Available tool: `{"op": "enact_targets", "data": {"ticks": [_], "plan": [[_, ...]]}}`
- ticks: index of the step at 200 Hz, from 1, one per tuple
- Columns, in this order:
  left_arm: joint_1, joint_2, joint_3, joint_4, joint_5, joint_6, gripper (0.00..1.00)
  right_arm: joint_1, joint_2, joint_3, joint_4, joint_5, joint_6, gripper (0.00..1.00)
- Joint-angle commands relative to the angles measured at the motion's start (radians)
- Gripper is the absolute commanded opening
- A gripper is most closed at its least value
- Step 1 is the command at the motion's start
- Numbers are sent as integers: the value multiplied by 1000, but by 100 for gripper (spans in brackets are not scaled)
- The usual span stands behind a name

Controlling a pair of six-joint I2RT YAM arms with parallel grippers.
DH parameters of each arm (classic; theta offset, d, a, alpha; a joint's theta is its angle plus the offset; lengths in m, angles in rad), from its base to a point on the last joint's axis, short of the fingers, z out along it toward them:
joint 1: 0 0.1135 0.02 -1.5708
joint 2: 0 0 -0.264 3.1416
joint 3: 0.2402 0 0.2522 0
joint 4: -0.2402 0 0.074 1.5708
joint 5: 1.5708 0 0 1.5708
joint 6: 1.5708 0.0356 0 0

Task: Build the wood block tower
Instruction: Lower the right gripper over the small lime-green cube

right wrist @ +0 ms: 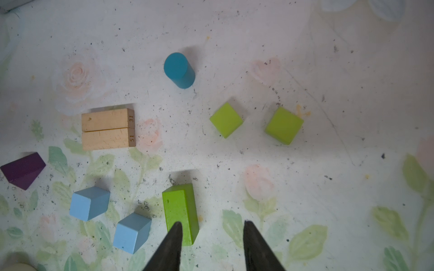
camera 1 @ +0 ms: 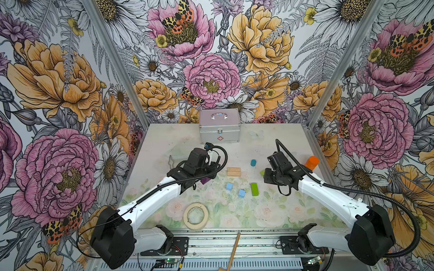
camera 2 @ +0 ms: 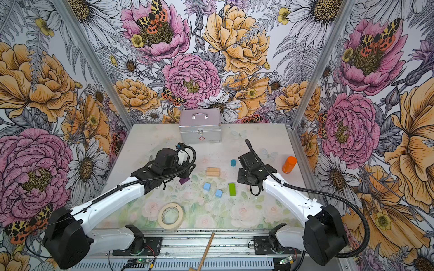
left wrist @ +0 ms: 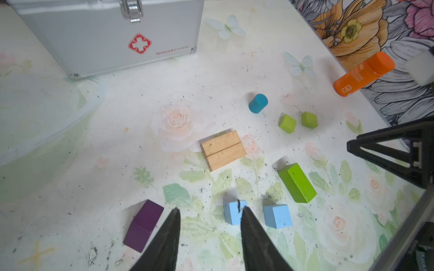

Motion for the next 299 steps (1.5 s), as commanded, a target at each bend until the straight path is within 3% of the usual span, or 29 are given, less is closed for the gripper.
{"op": "enact_targets", "data": {"ticks": [1,41,109,152,179,212,250,299], "plan": [[-45,46,58,-104,-45,38,47,64,43,36,1,-15,38,49],[-113,153,105,-156,-38,52,48,120,105,50,2,19,86,54],[-178,288,178,-204,-68,61,52,131,45,17,13,75,120,61],[-172,266,176,-203,-97,62,52,31,5,-21,12,83,81,66],[-139,233,154,-182,-94,59,52,-64,52,6,13,74,20,66],[-63,153,98,-126,-63,44,52,-98,184,106,15,63,-77,68],[20,34,13,-41,-34,23,52,-133,337,232,1,-39,-280,74],[51,-55,-43,24,-40,18,52,-184,472,327,-52,-42,-480,79]]}}
